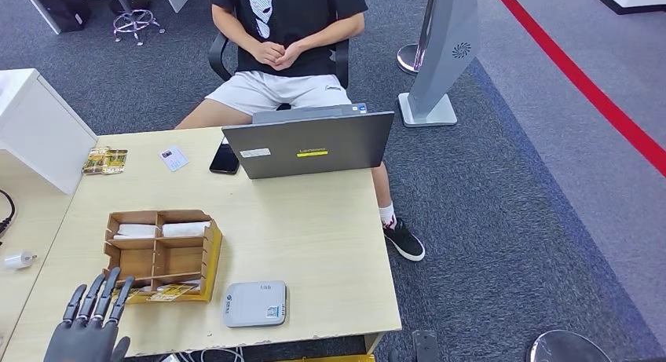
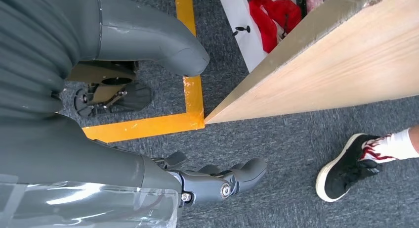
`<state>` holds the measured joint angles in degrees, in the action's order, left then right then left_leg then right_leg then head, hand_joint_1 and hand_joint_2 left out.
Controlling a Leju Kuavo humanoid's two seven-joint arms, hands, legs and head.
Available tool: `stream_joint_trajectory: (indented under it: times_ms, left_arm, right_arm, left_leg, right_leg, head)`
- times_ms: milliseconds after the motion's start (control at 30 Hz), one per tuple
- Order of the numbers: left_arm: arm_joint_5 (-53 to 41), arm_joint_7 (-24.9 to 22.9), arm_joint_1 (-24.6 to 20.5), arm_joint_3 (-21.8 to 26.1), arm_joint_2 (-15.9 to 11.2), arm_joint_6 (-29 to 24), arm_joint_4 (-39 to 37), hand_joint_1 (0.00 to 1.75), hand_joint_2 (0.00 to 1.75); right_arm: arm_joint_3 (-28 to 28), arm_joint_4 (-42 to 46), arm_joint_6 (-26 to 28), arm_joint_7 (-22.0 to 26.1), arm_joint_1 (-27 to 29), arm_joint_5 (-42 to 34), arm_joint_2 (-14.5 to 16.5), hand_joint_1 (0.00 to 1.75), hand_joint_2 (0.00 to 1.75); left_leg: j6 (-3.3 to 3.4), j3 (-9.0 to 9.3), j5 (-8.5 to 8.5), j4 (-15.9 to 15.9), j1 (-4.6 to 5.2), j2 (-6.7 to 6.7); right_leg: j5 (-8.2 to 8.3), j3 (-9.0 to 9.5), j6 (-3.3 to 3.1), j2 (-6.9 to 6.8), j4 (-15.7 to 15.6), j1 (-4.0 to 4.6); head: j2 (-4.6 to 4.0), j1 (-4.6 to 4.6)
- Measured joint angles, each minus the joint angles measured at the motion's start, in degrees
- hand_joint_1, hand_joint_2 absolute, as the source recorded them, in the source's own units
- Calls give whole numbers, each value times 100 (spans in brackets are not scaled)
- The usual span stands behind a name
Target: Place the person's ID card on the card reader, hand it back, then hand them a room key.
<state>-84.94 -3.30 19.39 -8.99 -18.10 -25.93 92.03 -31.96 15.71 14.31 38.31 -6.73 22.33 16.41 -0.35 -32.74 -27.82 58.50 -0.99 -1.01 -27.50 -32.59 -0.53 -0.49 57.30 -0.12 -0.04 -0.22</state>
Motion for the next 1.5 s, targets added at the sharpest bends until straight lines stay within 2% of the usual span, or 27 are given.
stream_joint_trajectory:
  times_ms: [333,700,1133,1500]
  left_arm:
    - [7,96,-512,-2,-97,205,-716,0,175]
    - [2,257,-1141,-10,16,-74,-1406,0,175]
    - [-3,260,-1282,-17,60,-250,-1537,0,175]
    - [-13,-520,-1267,-337,-26,-356,-1419,0,175]
  right_arm:
    - [110,-14,-71,-43,-13,42,0,0,175]
    - [244,-17,-73,-107,-26,102,3,0,175]
    - [263,-23,-53,-105,-26,77,4,0,175]
    - [314,-25,-49,-115,-24,56,-10,0,175]
  left_leg:
    - [0,0,0,0,0,0]
    - [0,0,0,0,0,-1]
    - [0,0,0,1,0,-1]
    - [0,1,0,1,1,-1]
  right_leg:
    - [0,0,0,0,0,0]
    - [1,0,0,1,0,0]
    - [0,-1,0,2,0,0]
    - [0,-1,0,3,0,0]
  head:
    - [0,1]
    - [0,0]
    - [0,0]
    - [0,0]
